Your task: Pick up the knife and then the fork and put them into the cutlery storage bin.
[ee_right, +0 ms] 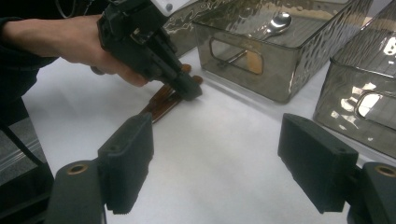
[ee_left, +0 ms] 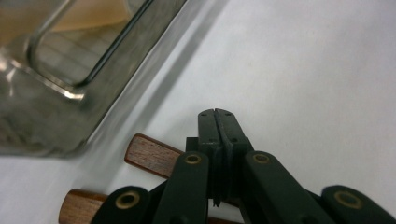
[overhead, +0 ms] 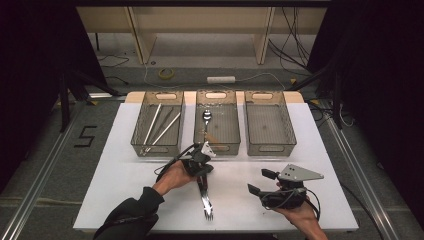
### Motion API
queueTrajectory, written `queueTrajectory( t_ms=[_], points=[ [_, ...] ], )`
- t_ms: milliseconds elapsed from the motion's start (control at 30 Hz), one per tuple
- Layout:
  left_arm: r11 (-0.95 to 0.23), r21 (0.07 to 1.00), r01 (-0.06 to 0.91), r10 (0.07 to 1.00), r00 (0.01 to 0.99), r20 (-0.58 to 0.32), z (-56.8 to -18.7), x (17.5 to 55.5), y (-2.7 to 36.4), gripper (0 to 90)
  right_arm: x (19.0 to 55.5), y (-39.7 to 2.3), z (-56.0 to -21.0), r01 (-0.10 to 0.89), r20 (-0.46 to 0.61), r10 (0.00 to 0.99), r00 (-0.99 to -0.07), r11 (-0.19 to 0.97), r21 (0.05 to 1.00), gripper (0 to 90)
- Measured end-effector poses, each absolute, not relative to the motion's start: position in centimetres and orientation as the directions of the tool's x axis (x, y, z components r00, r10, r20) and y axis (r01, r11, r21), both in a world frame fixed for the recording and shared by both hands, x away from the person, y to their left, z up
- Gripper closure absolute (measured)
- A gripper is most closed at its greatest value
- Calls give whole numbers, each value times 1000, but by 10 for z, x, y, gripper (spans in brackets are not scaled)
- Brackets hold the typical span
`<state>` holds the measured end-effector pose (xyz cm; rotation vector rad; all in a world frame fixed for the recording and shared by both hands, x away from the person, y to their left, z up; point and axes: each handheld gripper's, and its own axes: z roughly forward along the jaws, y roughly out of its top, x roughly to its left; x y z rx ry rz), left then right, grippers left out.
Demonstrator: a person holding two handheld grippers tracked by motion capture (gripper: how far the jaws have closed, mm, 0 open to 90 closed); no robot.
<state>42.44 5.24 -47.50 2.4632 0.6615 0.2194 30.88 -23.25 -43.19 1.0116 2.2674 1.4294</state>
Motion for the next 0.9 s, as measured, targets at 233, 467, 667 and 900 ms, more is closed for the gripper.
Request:
queueTrajectory(
  t_ms=[233,467,667,900],
  points=[
    [-707,529,470,538,843,-31,-471,421,71,890,309,-232,-432,413,127,684,-719,272,869,277],
    [-711,491,504,553,832,-54,-464,409,86,889,309,-231,-432,411,123,682,-721,277,869,277],
    [-704,465,536,575,815,-69,-463,404,96,889,309,-230,-432,408,122,678,-725,280,869,278],
    [-730,418,540,577,816,-46,-463,394,100,889,309,-230,-432,407,120,678,-725,281,869,279]
  ],
)
